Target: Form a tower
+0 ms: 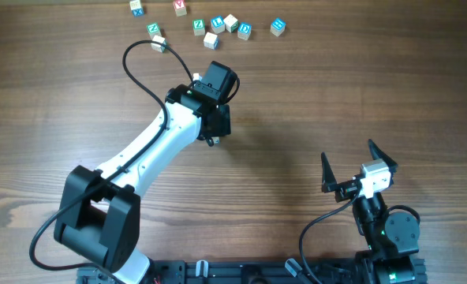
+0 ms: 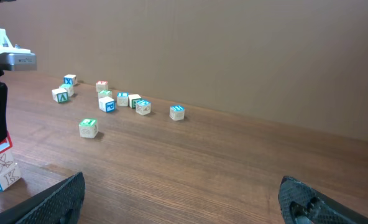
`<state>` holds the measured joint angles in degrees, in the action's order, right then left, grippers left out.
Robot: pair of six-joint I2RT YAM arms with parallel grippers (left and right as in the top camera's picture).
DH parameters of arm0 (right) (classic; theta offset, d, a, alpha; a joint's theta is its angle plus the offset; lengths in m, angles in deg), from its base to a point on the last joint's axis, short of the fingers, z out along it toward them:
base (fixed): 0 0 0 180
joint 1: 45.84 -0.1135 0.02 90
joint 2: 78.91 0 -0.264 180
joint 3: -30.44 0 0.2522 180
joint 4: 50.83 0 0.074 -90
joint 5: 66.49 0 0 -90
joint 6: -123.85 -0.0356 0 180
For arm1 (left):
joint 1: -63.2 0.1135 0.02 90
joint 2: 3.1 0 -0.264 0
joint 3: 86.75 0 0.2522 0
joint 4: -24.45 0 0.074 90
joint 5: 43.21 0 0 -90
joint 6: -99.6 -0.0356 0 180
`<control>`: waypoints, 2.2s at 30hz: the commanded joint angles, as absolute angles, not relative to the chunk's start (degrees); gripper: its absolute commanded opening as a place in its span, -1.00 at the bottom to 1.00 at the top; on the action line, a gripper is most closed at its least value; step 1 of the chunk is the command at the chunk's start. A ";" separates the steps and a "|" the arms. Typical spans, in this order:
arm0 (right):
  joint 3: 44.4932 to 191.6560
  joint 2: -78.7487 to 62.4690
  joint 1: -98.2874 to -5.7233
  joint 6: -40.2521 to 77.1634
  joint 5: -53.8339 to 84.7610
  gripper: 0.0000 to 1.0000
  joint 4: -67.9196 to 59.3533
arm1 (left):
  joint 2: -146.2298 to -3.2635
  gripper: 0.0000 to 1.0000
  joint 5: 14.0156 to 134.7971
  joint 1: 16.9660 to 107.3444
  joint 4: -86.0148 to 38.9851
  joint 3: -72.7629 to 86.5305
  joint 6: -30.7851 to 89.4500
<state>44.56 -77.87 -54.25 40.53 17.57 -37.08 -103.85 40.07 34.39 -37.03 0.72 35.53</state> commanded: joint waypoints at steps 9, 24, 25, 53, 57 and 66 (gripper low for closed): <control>44.49 -78.27 -53.90 39.85 18.36 0.99 -37.30 | -104.48 0.32 39.19 34.23 -38.15 0.24 35.55; 44.49 -78.27 -53.90 39.83 18.36 1.00 -37.30 | -104.48 0.52 39.44 52.99 -29.25 6.95 37.78; 44.49 -78.27 -53.90 39.85 18.36 1.00 -37.30 | -104.48 0.53 39.44 54.56 -28.60 6.95 38.61; 44.49 -78.27 -53.90 39.83 18.36 0.99 -37.30 | -104.48 1.00 39.44 65.84 -27.24 6.84 39.00; 44.49 -78.27 -53.90 39.83 18.36 1.00 -37.30 | -104.48 1.00 39.44 65.84 -27.24 6.84 39.00; 44.52 -78.27 -53.90 29.12 3.45 1.00 -45.01 | -104.48 1.00 39.44 65.84 -27.24 6.84 39.00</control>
